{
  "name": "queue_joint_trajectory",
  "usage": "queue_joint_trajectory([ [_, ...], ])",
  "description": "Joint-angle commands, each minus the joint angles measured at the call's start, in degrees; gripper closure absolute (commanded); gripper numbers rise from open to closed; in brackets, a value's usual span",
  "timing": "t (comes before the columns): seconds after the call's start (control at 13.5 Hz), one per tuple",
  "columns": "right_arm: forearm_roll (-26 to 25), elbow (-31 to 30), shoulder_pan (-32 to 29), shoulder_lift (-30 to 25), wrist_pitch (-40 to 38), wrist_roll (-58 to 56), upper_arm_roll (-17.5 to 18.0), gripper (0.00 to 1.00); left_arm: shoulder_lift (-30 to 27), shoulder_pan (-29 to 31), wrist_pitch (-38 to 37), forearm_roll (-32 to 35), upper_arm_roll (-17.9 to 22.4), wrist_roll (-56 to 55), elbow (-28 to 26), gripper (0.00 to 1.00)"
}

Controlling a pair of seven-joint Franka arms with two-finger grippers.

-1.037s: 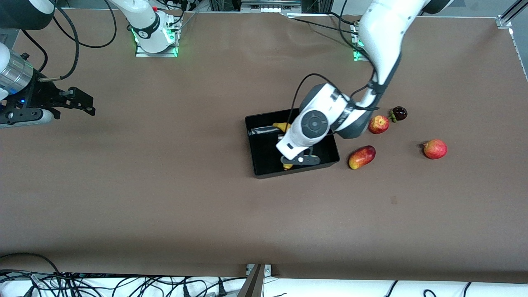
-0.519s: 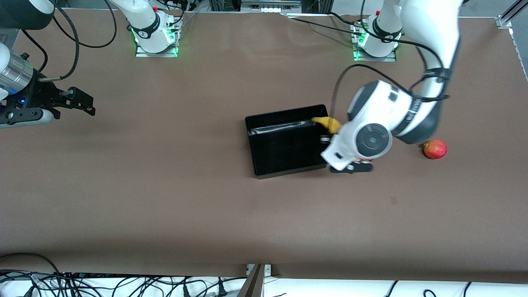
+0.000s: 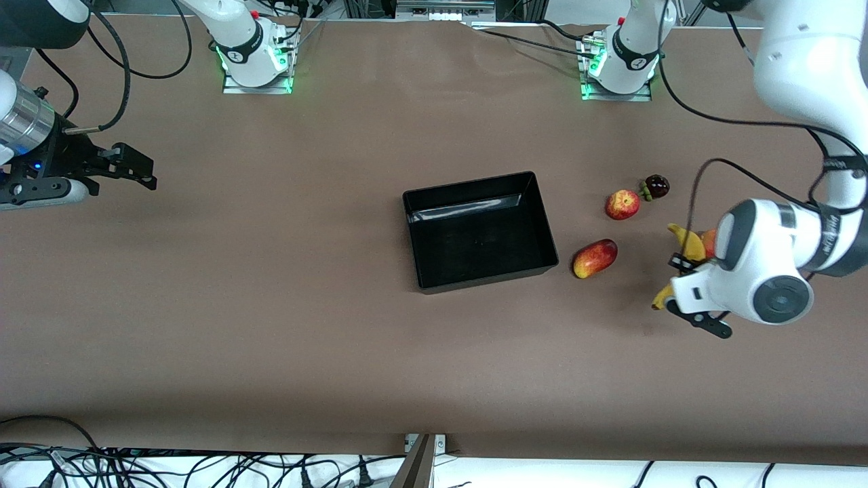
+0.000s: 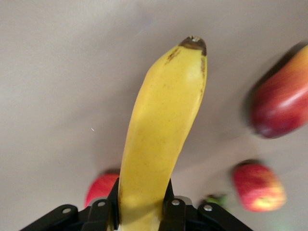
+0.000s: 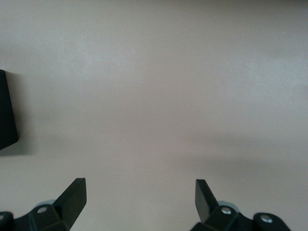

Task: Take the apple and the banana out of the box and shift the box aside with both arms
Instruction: 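Lift the banana out and lower it onto the table beside the mango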

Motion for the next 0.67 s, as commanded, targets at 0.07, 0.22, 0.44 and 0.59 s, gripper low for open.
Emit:
queue_joint_trajectory([
  [0.07,-0.76,0.87,-0.1,0.17,-0.84,-0.19,0.2,0.0,0.16,0.81,8.09,1.94,-0.99,7.36,-7.68,0.98],
  [0.22,-0.76,0.87,-0.1,0.17,-0.84,-0.19,0.2,0.0,0.07,2.65,15.56,1.94,-0.99,9.03,-12.61,0.75],
  [0.44,-0.76,0.78,-0.1,0.17,-0.84,-0.19,0.2,0.0,-0.98,3.01,16.49,1.94,-1.51,9.47,-13.68,0.0],
  [0.59,-0.76,0.78,-0.1,0.17,-0.84,-0.1,0.2,0.0,-3.69,2.92,10.88,0.89,-3.0,8.34,-12.28,0.0],
])
